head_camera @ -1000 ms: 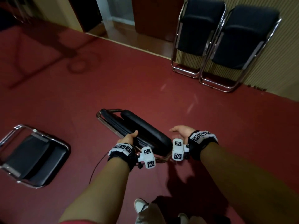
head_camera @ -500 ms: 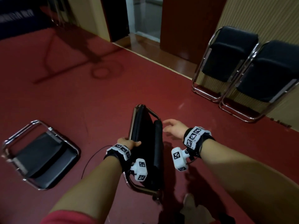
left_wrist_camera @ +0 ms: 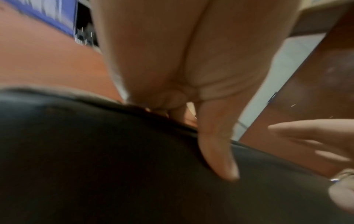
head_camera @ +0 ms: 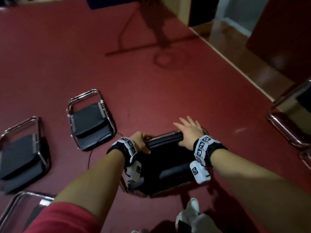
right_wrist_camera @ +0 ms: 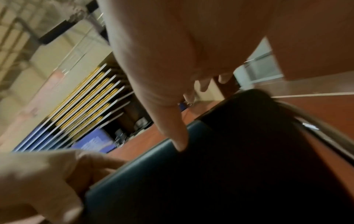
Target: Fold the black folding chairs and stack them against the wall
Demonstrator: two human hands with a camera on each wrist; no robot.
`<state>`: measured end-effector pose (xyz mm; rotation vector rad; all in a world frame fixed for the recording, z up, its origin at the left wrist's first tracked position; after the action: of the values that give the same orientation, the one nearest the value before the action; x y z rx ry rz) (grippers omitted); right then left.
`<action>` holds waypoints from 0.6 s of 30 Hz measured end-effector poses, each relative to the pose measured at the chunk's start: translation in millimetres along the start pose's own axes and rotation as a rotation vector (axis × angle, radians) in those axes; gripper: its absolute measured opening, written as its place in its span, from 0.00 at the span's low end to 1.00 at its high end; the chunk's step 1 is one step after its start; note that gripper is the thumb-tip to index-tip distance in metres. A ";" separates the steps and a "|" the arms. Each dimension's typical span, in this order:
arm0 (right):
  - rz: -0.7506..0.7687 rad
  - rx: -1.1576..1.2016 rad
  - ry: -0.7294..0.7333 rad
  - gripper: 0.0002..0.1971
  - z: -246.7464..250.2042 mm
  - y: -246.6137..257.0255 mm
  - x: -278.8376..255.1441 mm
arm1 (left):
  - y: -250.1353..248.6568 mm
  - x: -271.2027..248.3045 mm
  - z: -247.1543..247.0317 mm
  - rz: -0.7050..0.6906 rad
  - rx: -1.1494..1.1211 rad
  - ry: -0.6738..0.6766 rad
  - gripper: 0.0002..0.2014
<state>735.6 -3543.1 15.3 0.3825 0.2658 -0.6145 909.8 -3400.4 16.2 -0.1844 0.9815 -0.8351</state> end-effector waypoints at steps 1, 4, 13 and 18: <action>0.008 -0.027 0.062 0.50 -1.0 -3.7 6.5 | -2.7 -0.2 1.1 -0.007 0.020 0.013 0.38; 0.034 -0.039 0.218 0.49 -11.3 -14.7 22.3 | -3.4 7.1 3.0 -0.012 0.037 0.024 0.38; 0.063 -0.013 0.170 0.41 -6.1 -11.8 48.7 | 33.0 10.3 19.3 0.141 -0.059 -0.241 0.38; -0.051 0.028 0.147 0.46 -3.2 -17.6 55.4 | 94.8 6.5 24.5 0.273 -0.414 -0.456 0.49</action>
<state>768.1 -3583.1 -11.8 0.4503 0.4091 -0.6416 982.3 -3345.5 -20.7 -0.5579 0.7142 -0.3088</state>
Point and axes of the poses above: each hand's wrist, its own x-axis towards the middle knuckle, its own z-axis out of the back of the hand, y = z × x, the point moved 5 cm from there along x, towards the middle knuckle, and after that the axes turned 4 degrees about z, right-handed, at the moved point
